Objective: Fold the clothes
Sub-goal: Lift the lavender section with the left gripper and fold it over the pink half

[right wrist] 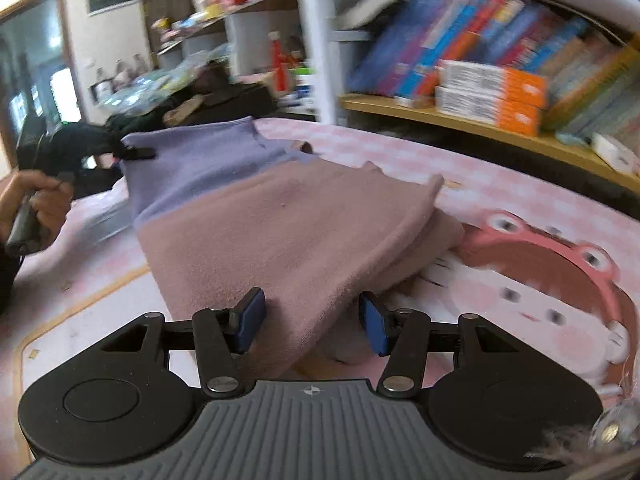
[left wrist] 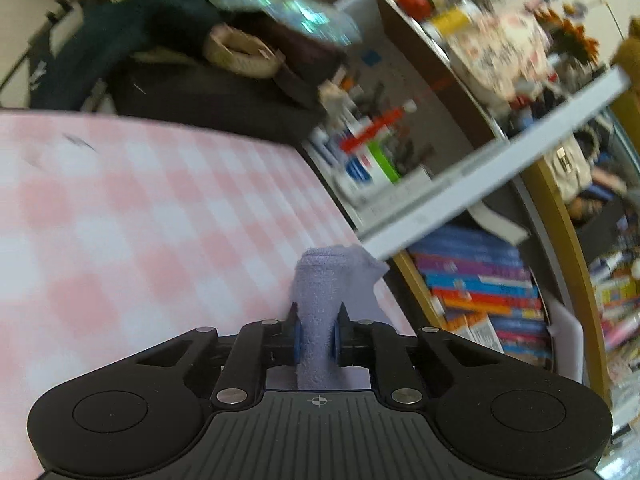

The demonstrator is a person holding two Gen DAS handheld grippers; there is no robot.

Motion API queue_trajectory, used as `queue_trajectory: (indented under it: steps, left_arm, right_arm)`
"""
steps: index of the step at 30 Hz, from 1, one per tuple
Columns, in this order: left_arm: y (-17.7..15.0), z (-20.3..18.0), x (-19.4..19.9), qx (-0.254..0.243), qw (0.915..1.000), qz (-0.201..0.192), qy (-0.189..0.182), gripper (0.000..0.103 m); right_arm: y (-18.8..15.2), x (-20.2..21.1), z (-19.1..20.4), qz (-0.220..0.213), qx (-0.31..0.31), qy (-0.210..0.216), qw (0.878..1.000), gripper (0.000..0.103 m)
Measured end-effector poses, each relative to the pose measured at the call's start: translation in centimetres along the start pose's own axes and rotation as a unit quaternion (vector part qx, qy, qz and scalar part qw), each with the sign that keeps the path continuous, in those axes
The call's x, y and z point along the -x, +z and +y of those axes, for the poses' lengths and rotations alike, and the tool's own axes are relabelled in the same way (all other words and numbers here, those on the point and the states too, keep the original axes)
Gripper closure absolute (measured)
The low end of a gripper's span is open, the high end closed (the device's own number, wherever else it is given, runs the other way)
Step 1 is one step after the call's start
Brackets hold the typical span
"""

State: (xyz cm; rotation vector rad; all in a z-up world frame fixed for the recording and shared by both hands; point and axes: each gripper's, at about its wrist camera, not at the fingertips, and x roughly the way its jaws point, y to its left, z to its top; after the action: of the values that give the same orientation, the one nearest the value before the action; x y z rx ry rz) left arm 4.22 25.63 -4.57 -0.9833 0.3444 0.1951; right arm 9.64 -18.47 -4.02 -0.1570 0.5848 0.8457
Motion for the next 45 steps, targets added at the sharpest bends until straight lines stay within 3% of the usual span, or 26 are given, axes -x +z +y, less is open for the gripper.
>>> queue_trajectory:
  steps: [5,11,21,24,32,35,39,41,43,45]
  left_arm:
    - [0.4,1.5,1.2,0.004,1.0,0.0,0.009,0.09]
    - [0.3,1.7,0.6,-0.005,0.9997,0.013,0.019,0.069]
    - [0.1,1.5,0.8,-0.025,0.9995,0.007,0.017,0.069]
    - [-0.1,1.3,0.7,-0.036,0.9991,0.002,0.019,0.07]
    - [-0.1,1.1,1.2,-0.024,0.9996,-0.006,0.012,0.089]
    - [-0.3,-2.5,2.4,-0.071,0.9972,-0.018,-0.015,0.091]
    - [-1.0,-8.6,3.7,-0.155,0.9857,-0.028,-0.059,0.092]
    - [-2.1,-12.3,4.4,-0.211,0.9729,-0.033,-0.088,0.092]
    - [-4.5,-16.0,5.0,-0.277,0.9527,-0.033,-0.12,0.092]
    - [-8.4,-19.0,5.4,-0.362,0.9201,-0.008,-0.149,0.09]
  right_arm:
    - [0.3,-0.5,2.1,-0.007,0.039,-0.012,0.999,0.053]
    - [0.3,-0.6,1.5,-0.006,0.024,-0.01,1.0,0.049]
    - [0.3,0.7,0.4,-0.004,0.048,0.019,0.999,0.05]
    - [-0.1,0.9,0.2,-0.003,0.045,0.026,0.999,0.05]
    - [-0.2,0.8,0.1,-0.002,0.029,0.03,0.999,0.05]
    - [-0.2,0.9,0.2,-0.003,0.033,0.028,0.999,0.05]
    - [-0.2,0.9,0.4,-0.005,0.037,0.024,0.999,0.05]
    - [-0.2,0.9,0.4,-0.005,0.037,0.023,0.999,0.05]
    - [-0.2,0.9,0.3,-0.006,0.037,0.023,0.999,0.05]
    - [-0.2,0.9,0.3,-0.006,0.036,0.023,0.999,0.05]
